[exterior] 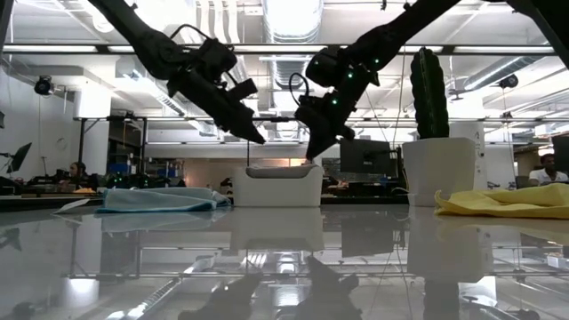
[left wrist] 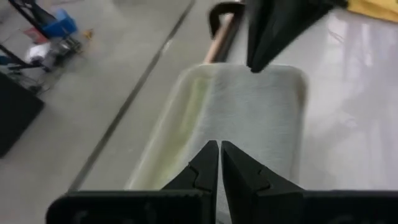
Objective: Fold microfiber towels
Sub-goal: Put the gray cloth into the bin
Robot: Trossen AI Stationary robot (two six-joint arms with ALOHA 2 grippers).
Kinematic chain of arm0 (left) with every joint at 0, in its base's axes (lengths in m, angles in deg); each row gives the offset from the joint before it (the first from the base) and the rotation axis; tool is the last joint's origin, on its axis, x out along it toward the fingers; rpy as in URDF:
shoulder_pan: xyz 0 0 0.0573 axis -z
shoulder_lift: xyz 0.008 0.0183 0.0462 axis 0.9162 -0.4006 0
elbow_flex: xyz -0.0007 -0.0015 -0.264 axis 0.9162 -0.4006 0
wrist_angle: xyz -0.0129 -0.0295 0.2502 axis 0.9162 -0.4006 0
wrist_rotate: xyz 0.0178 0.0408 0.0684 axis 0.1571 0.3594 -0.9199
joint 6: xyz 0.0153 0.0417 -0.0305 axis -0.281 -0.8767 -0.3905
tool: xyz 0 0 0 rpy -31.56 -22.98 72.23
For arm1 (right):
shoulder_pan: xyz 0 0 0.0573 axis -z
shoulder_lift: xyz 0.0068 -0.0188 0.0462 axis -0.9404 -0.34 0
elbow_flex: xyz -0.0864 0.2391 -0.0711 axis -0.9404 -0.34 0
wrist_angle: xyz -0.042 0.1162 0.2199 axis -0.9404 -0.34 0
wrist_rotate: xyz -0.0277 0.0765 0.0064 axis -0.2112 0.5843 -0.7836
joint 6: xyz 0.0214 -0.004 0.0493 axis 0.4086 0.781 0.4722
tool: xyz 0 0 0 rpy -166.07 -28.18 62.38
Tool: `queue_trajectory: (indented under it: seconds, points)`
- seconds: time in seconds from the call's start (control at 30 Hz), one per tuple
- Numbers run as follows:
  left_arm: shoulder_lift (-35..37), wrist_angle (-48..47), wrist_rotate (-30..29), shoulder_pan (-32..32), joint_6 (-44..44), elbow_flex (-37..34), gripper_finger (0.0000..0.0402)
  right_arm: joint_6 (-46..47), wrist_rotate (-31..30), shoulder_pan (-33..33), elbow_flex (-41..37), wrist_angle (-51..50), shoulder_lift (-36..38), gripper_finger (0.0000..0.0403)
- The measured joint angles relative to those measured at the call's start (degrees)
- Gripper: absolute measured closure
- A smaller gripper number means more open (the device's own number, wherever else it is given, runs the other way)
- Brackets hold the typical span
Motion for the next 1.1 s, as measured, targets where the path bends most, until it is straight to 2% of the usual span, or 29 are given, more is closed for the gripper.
queue_trajectory:
  seconds: [0.37,0.5,0.6,0.9,1.1]
  points:
    - [-7.20,3.53,-0.21,-3.43,1.68,0.28,0.0395,-0.13,-0.06,1.71,0.00,9.52,-3.16,0.0394]
    - [-9.24,3.52,-4.67,-3.52,3.46,0.28,0.0395,-0.15,-0.76,1.94,-0.07,9.56,-4.56,0.0394]
    - [-9.17,3.51,-5.61,-3.53,5.37,0.31,0.0395,-0.13,-1.54,2.09,-0.07,9.39,-4.56,0.0394]
    - [-4.94,2.16,-5.58,-3.43,4.89,0.37,0.0395,-0.11,-1.60,2.07,-0.07,9.06,-4.54,0.0394]
    - [2.62,-6.03,-5.42,-1.75,4.91,-0.32,0.0395,0.09,-1.62,1.78,-0.07,8.60,-2.00,0.0394]
